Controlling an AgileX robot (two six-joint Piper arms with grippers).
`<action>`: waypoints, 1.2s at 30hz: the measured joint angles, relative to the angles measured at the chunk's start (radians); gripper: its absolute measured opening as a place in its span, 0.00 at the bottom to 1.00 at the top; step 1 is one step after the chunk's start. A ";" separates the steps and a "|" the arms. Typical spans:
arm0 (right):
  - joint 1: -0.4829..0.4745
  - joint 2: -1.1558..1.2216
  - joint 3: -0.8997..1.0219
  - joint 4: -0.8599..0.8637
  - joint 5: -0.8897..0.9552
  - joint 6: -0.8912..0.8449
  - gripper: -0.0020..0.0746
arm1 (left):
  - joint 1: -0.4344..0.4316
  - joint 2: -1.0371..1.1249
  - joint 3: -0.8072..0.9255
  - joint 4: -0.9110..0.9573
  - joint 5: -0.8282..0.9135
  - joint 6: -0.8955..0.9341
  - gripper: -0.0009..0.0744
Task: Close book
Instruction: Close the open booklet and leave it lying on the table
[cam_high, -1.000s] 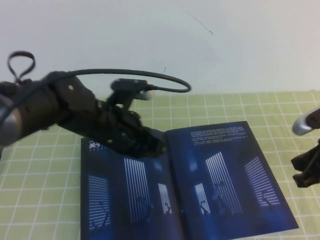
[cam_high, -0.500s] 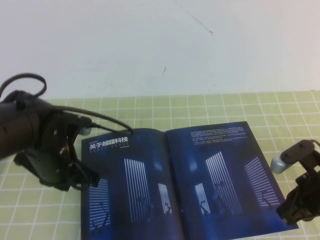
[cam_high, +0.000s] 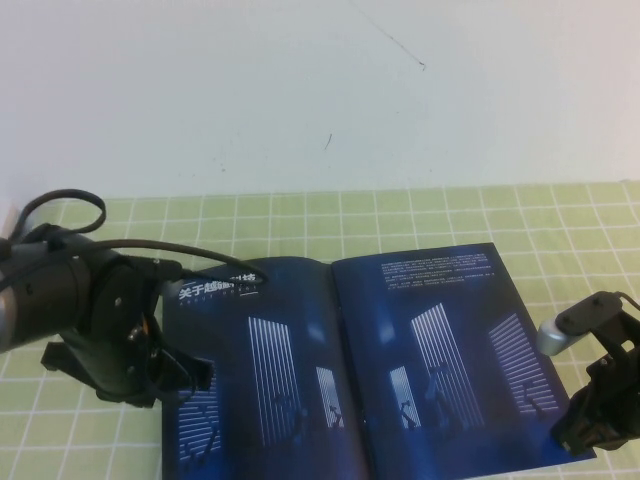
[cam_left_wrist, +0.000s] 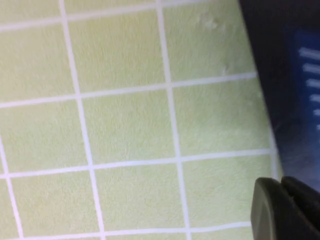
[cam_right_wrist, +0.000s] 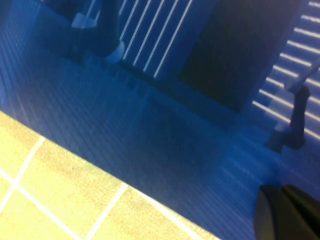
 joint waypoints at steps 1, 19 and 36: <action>0.000 0.000 0.000 0.000 0.000 0.000 0.02 | 0.000 0.010 0.000 0.000 0.004 0.000 0.01; 0.000 0.000 0.000 0.006 0.000 0.000 0.02 | -0.012 0.042 0.000 -0.629 -0.128 0.527 0.01; 0.000 -0.210 -0.135 -0.304 0.128 0.315 0.02 | -0.122 -0.069 -0.002 -1.706 -0.139 1.613 0.01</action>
